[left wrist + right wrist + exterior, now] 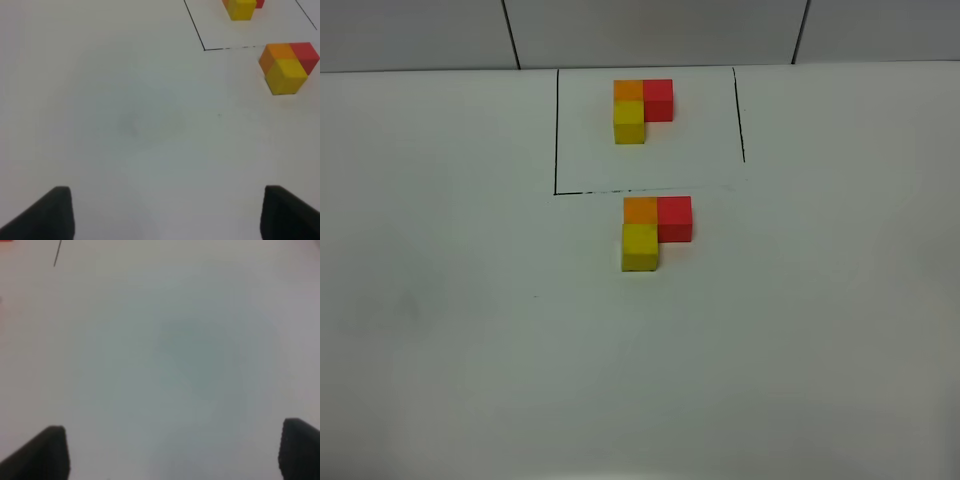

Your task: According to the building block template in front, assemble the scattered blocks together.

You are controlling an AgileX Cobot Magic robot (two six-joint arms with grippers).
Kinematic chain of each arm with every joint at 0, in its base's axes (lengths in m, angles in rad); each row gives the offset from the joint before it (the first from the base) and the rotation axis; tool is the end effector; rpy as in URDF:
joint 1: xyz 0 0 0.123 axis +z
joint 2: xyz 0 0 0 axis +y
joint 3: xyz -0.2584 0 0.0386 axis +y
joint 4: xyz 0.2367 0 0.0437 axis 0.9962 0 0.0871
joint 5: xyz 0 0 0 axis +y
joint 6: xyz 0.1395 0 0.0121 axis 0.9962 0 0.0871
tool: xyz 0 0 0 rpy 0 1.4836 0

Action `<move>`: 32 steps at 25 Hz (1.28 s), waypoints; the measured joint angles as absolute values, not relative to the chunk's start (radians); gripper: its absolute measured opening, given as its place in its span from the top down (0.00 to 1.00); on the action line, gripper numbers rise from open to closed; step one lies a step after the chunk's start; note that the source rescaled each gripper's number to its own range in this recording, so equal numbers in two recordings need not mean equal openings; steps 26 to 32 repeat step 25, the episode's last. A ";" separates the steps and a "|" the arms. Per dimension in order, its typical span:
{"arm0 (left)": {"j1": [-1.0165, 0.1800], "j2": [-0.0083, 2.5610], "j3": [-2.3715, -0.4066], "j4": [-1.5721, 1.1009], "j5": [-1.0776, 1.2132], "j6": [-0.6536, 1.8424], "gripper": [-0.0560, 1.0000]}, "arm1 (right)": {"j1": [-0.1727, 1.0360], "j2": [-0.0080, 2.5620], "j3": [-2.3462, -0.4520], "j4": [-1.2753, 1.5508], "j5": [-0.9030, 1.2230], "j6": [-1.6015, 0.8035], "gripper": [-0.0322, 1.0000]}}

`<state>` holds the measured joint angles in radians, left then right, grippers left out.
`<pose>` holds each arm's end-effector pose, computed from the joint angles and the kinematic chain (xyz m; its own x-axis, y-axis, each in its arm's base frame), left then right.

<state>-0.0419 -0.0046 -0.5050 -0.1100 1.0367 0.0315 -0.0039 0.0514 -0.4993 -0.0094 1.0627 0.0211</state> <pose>0.0524 -0.0154 0.2549 -0.4261 -0.0067 -0.9047 0.1168 0.9912 -0.0623 0.0593 -0.0014 0.2461 -0.5032 0.0185 -0.8640 0.0193 0.9998 0.0101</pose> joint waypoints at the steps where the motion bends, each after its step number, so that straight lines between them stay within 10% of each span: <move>1: -0.042 -0.005 -0.505 -0.110 1.037 0.032 0.29 | -0.004 0.051 -0.499 0.000 1.063 0.012 0.19; 32: -0.042 -0.005 -0.505 -0.110 1.037 0.032 0.29 | -0.004 0.051 -0.499 0.008 1.063 0.000 0.19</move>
